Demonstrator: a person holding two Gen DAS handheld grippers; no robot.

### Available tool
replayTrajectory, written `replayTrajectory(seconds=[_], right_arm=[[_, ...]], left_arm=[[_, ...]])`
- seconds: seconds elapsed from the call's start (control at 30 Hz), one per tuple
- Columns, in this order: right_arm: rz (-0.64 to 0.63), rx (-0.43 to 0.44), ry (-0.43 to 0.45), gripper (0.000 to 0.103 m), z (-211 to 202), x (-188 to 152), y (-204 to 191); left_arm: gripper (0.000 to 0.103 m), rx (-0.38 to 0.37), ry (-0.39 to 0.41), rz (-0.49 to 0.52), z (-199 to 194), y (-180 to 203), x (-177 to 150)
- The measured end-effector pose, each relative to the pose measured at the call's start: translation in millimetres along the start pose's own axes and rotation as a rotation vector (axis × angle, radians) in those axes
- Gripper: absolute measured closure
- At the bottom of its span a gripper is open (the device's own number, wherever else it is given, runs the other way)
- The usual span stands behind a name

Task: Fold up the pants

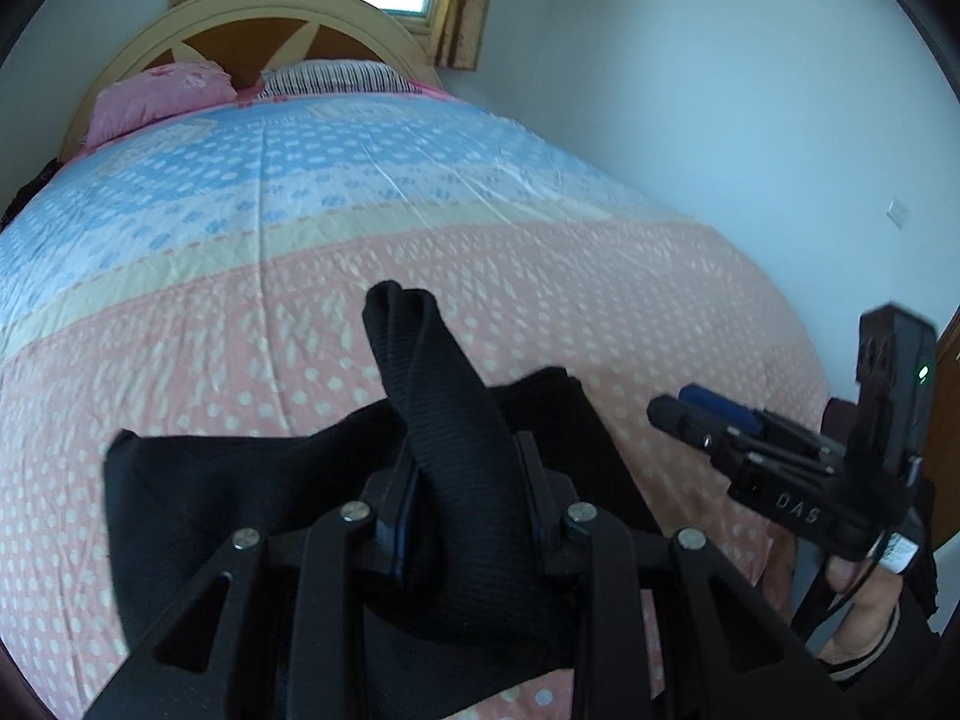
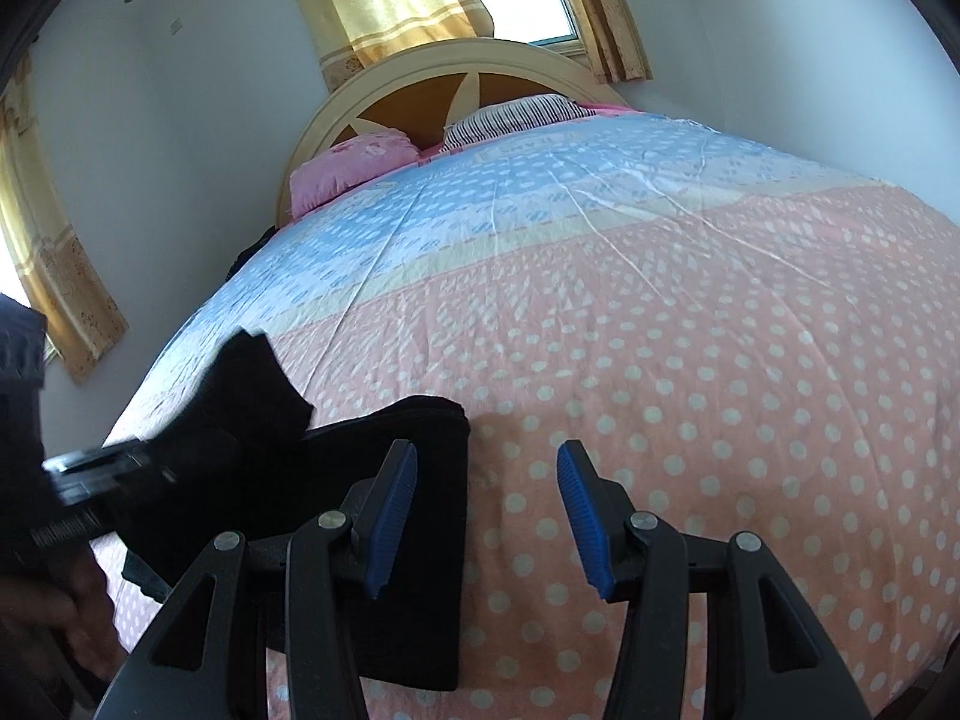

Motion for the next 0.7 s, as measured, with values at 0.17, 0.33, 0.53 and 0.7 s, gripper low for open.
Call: replayTrajectory(seconds=[0.17, 0.33, 0.53, 0.7], right_arm=[[0.035, 0.002, -0.019, 0.052, 8, -2, 8], [0.098, 0.031, -0.031, 0.052, 12, -4, 20], [0.156, 0.179, -0.023, 0.039, 1, 5, 10], [0.11, 0.294, -0.07, 0.035, -5, 2, -31]], left_arm=[[0.069, 0.034, -0.014, 0.086, 13, 22, -6], [0.052, -0.018, -0.004, 0.152, 3, 47, -10], [0.023, 0.02, 0.109, 0.13, -37, 26, -10], [0.011, 0.244, 0.184, 0.073, -59, -46, -18]])
Point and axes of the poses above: each gripper's, at about its wrist camera, not at the fingertips, and z roughly the way its jaws point, y to its right, x to its top, the point moved 7 cm from there along z, roughly the way its jaws point, and after that the axes turned 1 degree about -x, right-handed, at the moved point
